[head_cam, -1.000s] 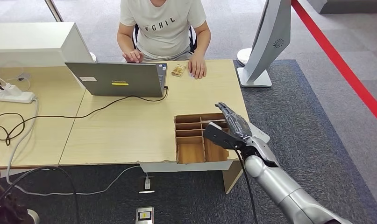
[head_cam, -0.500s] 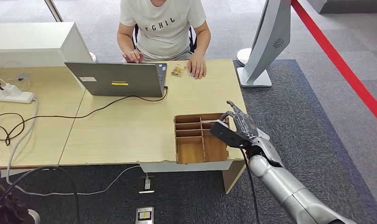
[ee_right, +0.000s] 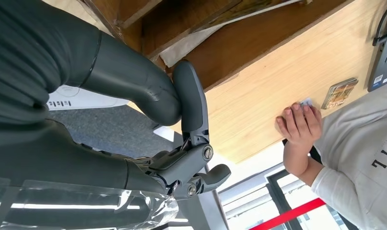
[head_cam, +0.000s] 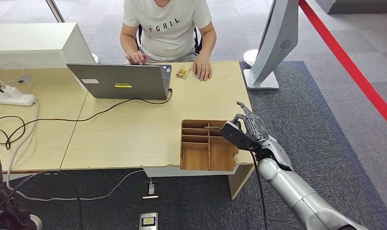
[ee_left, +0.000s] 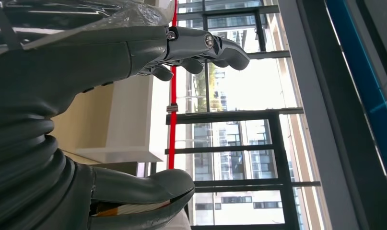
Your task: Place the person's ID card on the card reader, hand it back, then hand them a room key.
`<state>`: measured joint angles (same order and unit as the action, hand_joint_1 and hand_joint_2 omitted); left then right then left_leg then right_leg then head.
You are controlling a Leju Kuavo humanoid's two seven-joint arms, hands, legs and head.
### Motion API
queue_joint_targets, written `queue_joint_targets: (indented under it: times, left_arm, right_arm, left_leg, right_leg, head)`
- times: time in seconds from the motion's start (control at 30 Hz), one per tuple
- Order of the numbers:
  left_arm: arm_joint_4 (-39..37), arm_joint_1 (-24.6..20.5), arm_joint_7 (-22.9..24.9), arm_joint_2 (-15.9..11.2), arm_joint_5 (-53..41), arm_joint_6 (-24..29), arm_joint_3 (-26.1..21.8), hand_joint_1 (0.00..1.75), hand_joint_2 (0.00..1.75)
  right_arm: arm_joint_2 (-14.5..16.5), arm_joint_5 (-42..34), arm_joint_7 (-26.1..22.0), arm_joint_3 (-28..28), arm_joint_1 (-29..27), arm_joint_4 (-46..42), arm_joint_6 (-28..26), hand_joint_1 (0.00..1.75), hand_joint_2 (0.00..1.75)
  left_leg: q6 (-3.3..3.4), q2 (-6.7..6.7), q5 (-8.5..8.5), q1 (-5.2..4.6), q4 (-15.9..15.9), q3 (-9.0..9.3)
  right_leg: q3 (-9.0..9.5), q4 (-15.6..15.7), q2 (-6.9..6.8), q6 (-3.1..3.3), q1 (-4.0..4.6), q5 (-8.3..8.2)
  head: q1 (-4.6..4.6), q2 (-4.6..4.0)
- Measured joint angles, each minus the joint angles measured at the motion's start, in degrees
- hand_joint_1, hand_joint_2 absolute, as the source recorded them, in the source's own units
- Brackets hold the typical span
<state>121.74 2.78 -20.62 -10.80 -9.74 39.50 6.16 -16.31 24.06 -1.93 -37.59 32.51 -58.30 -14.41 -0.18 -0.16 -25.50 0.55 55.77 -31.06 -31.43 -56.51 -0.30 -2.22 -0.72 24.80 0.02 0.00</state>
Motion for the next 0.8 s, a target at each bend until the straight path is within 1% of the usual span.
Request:
queue_joint_targets:
  times: [0.2,0.27,0.3,0.33,0.4,0.43,0.8]
  left_arm:
    - [0.0,0.0,0.0,0.2,-0.2,0.0,0.0,0.00,1.75]
    - [0.0,0.0,0.0,0.3,-0.2,0.0,0.0,0.00,1.75]
    - [0.0,0.0,0.0,0.3,-0.2,0.0,0.0,0.00,1.75]
    - [0.0,0.0,0.0,0.3,-0.2,0.0,0.0,0.00,1.75]
    - [0.0,0.0,0.0,0.3,-0.2,0.0,0.0,0.00,1.75]
    - [0.0,0.0,0.0,0.4,-0.2,0.0,0.0,0.00,1.75]
    - [0.0,0.0,0.0,0.6,-0.2,0.0,0.0,0.00,1.75]
  right_arm:
    - [0.3,0.0,-0.6,0.0,0.4,0.9,-0.2,1.75,1.75]
    - [0.4,0.0,-0.7,0.0,0.6,1.2,-0.5,1.52,1.75]
    - [0.5,0.0,-0.8,0.0,0.8,1.3,-0.6,1.27,1.75]
    - [0.6,0.0,-0.8,0.0,0.9,1.5,-0.7,0.83,1.75]
    - [0.7,0.0,-0.8,0.0,1.0,1.7,-0.9,0.19,1.75]
    - [0.8,0.0,-0.8,0.0,1.1,1.8,-0.9,0.00,1.75]
    - [0.4,0.3,0.2,1.3,1.7,1.7,-4.2,0.00,1.75]
  left_leg:
    - [0.00,0.00,0.00,0.00,0.0,0.00]
    - [0.00,0.00,0.00,0.00,0.0,0.00]
    - [0.00,0.00,0.00,0.00,0.0,0.00]
    - [0.00,0.00,0.00,0.00,0.0,0.00]
    - [0.00,0.00,0.00,0.00,0.0,0.00]
    - [0.00,0.00,0.00,0.00,0.0,0.00]
    - [0.00,0.00,0.00,0.00,0.0,0.01]
  right_leg:
    - [0.00,0.0,0.00,0.00,0.00,0.00]
    - [0.00,0.0,0.00,0.00,0.00,0.00]
    - [0.00,0.0,0.00,0.00,0.00,0.00]
    - [0.00,0.0,0.00,0.00,0.00,0.00]
    - [0.00,0.0,0.00,0.00,0.00,0.00]
    - [0.01,0.0,0.00,0.00,0.00,0.00]
    - [-0.01,0.0,0.00,-0.01,0.00,-0.01]
  head:
    - [0.00,0.00]
    - [0.00,0.00]
    - [0.00,0.00]
    - [0.00,0.00]
    - [0.00,0.00]
    - [0.00,0.00]
    - [0.00,0.00]
